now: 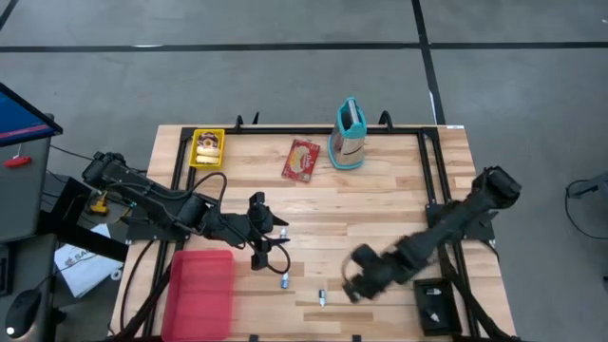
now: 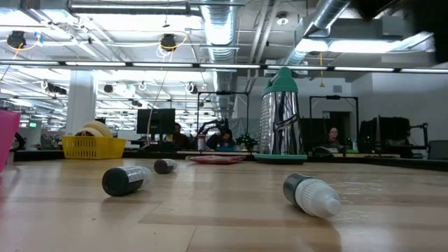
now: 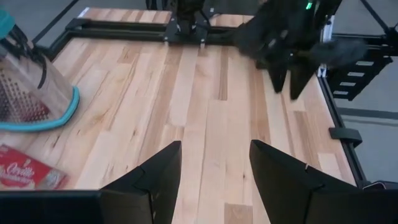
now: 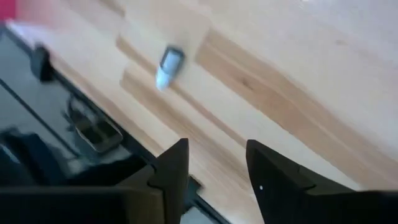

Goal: Pick & Place Food Item
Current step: Put the green food coloring bottle into the black basket

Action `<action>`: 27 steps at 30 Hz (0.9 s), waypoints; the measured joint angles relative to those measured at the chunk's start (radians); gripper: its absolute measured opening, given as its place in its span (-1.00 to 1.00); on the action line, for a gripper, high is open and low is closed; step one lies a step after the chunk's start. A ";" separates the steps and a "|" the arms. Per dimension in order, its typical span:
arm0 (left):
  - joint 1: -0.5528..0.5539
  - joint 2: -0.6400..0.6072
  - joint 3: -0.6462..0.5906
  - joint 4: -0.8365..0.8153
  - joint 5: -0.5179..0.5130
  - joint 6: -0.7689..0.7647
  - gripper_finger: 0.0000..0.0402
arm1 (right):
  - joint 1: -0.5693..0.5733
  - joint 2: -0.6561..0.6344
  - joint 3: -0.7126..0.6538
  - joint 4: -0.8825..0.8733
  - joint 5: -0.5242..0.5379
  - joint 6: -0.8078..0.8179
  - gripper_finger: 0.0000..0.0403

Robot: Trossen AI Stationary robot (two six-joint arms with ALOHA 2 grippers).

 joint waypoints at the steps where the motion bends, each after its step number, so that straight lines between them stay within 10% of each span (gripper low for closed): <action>1: 0.000 0.000 0.000 -0.006 -0.002 -0.011 -0.07 | -0.030 0.012 0.000 0.015 -0.031 0.017 -0.26; 15: -0.006 0.000 0.000 -0.017 -0.014 -0.082 -0.07 | -0.074 0.215 0.047 0.309 -0.055 0.272 -0.02; 27: -0.012 -0.006 -0.001 -0.013 -0.013 -0.153 -0.07 | -0.025 0.520 0.486 -0.101 0.013 0.329 0.16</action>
